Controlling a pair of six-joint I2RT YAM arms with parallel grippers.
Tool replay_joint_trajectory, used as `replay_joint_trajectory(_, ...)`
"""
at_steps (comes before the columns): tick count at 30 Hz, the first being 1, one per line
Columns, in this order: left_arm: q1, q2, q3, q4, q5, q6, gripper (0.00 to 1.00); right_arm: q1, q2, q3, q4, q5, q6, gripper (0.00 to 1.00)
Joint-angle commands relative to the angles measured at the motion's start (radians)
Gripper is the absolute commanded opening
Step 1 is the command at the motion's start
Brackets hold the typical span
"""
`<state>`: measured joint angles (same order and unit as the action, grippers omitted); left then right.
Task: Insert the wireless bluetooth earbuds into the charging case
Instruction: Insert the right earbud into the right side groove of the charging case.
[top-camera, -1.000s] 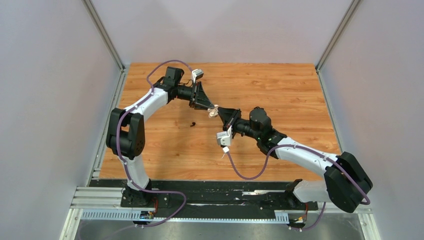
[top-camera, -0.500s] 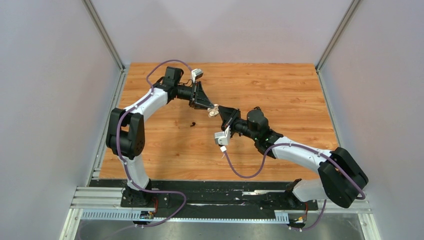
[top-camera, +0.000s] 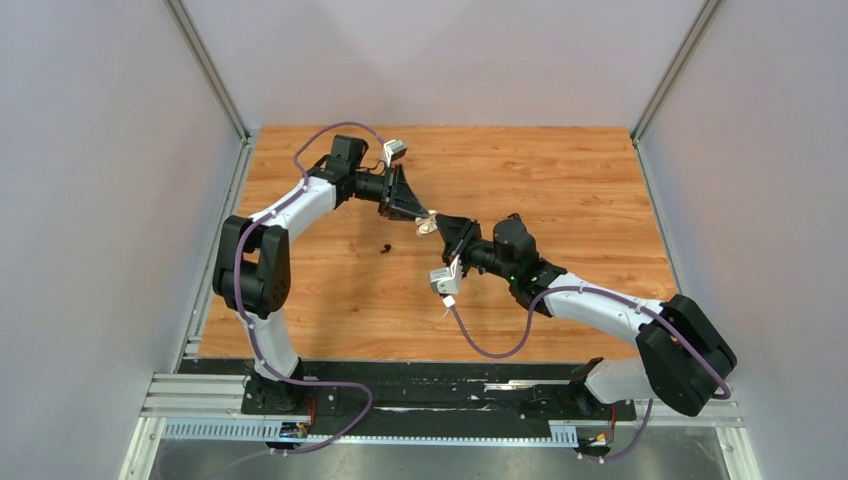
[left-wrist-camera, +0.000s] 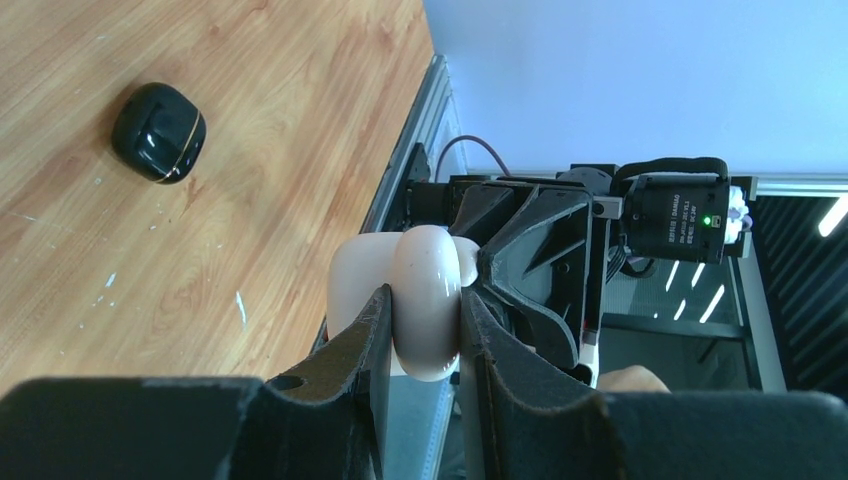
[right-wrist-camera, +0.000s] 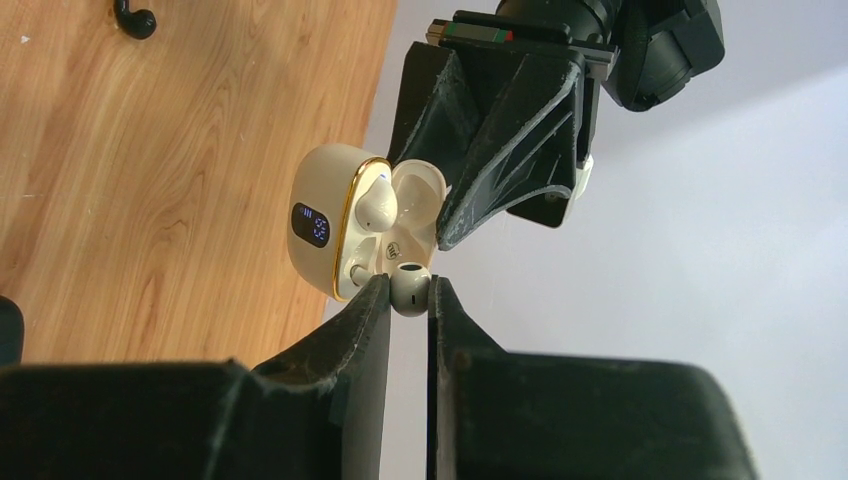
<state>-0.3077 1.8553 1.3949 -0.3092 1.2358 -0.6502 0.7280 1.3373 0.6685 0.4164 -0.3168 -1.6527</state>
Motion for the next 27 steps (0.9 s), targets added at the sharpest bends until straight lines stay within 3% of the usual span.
replay_joint_trajectory(1,-0.007,-0.006,0.003,0.038,0.041,-0.032,0.0,0.005,-0.004,0.015,-0.03,-0.034,-0.04,0.12)
replay_joint_trajectory(7,-0.007,0.008,-0.03,0.186,0.075,-0.18,0.0,0.004,0.01,-0.008,0.043,-0.025,-0.088,0.08)
replay_joint_trajectory(17,-0.006,0.032,-0.082,0.384,0.105,-0.383,0.0,0.004,0.015,0.003,-0.038,0.011,-0.2,0.07)
replay_joint_trajectory(20,-0.005,0.035,-0.087,0.409,0.106,-0.401,0.0,0.004,0.006,0.003,-0.058,-0.004,-0.208,0.08)
replay_joint_trajectory(27,-0.006,0.033,-0.089,0.41,0.106,-0.396,0.0,0.004,0.008,0.028,-0.114,0.01,-0.193,0.25)
